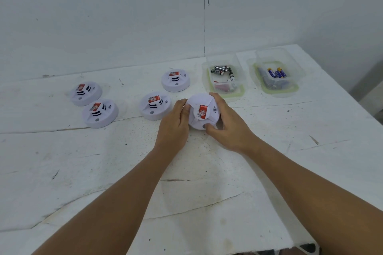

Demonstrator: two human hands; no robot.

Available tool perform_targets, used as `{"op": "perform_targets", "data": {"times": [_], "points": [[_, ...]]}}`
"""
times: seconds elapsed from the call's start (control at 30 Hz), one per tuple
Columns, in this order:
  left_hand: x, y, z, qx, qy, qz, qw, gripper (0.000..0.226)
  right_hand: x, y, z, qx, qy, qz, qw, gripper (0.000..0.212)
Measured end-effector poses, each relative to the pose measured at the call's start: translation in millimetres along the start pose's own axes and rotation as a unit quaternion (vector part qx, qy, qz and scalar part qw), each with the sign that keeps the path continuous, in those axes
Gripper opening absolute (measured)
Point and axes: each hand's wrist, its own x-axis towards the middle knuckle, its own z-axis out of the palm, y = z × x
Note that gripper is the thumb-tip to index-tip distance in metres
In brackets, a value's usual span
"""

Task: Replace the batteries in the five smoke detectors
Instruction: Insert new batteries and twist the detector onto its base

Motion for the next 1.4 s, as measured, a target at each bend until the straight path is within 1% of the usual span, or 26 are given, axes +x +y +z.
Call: {"op": "perform_targets", "data": {"times": [0.37, 0.5, 0.83, 1.13, 1.23, 1.4], "points": [[-0.6, -1.1, 0.5, -0.002, 0.0, 0.001, 1.0, 0.032, -1.3, -0.8, -1.1, -0.005, 0.001, 0.0, 1.0, 0.078], [-0.4, 0.4, 0.5, -0.003, 0.003, 0.002, 1.0, 0.031, -0.4, -2.6, -1.5, -0.007, 0.0, 0.008, 1.0, 0.082], [-0.3, 0.3, 0.3, -0.001, 0.0, 0.002, 1.0, 0.031, -1.0, -3.7, -1.9, 0.003, -0.001, -0.005, 1.0, 0.075], [-0.3, -0.6, 1.0, -0.001, 0.001, 0.0, 1.0, 0.031, -0.9, -4.7, -3.0, 0.002, -0.003, 0.014, 1.0, 0.076], [-0.2, -0.8, 1.4, 0.001, 0.002, -0.001, 1.0, 0.032, -1.2, -5.1, -4.1, 0.007, 0.002, 0.008, 1.0, 0.071], [-0.5, -1.6, 1.0, 0.003, 0.001, 0.0, 1.0, 0.031, -0.5, -4.7, -4.3, 0.014, 0.001, 0.0, 1.0, 0.07]]}}
